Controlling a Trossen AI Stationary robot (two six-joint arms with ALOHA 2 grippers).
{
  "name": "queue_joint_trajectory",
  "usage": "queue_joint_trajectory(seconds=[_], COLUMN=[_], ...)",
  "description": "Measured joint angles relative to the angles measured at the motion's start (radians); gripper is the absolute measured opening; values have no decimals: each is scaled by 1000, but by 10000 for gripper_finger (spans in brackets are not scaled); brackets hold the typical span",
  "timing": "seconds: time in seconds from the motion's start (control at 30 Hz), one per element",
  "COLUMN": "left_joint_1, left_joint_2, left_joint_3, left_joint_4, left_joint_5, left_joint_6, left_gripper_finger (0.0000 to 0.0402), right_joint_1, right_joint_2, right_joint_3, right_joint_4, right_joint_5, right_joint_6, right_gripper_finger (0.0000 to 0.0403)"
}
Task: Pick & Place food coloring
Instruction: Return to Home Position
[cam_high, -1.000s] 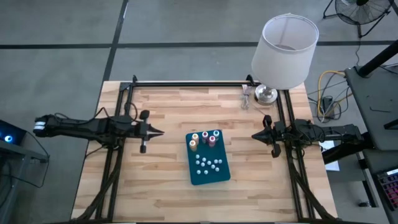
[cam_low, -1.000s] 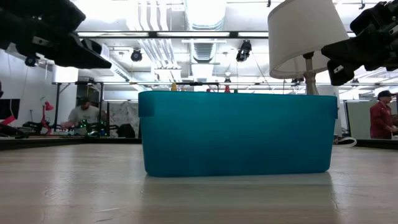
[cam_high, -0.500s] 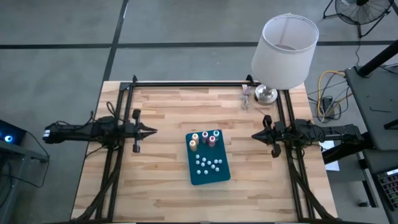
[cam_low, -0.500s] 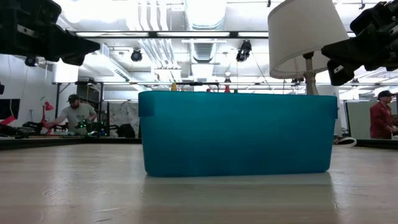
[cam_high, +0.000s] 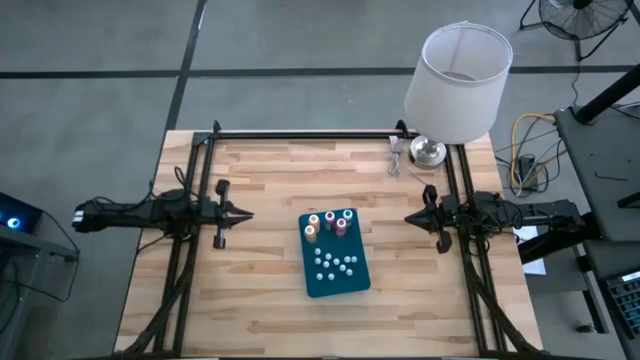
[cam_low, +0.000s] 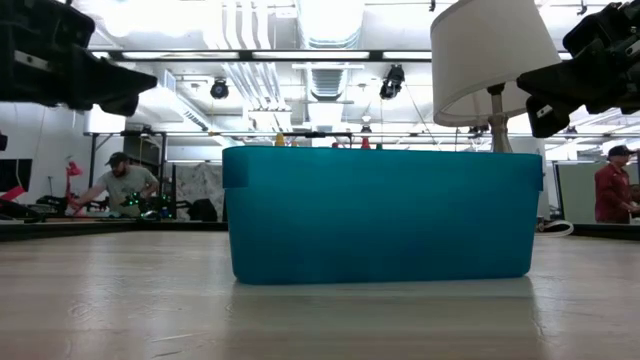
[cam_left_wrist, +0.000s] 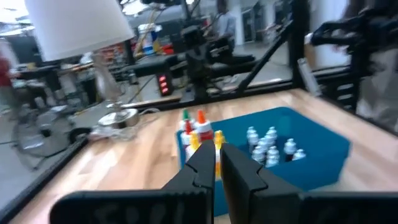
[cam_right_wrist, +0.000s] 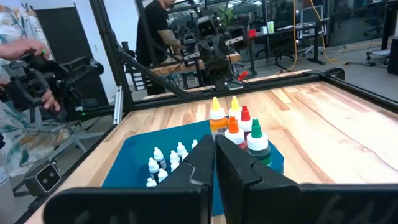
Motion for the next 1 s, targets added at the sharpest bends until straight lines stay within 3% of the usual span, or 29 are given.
queue_joint_trajectory(seconds=[0.37, 1.0], left_joint_1=[-1, 0], left_joint_2=[0, 4], left_joint_3=[-47, -48], left_joint_4=[41, -4], left_joint_5=[44, -5], left_joint_6=[18, 40], left_gripper_finger=[0, 0], right_joint_1=[0, 0], right_joint_2=[0, 0], right_joint_3=[0, 0], right_joint_4=[0, 0], right_joint_5=[0, 0], right_joint_6=[0, 0], right_gripper_finger=[9, 9])
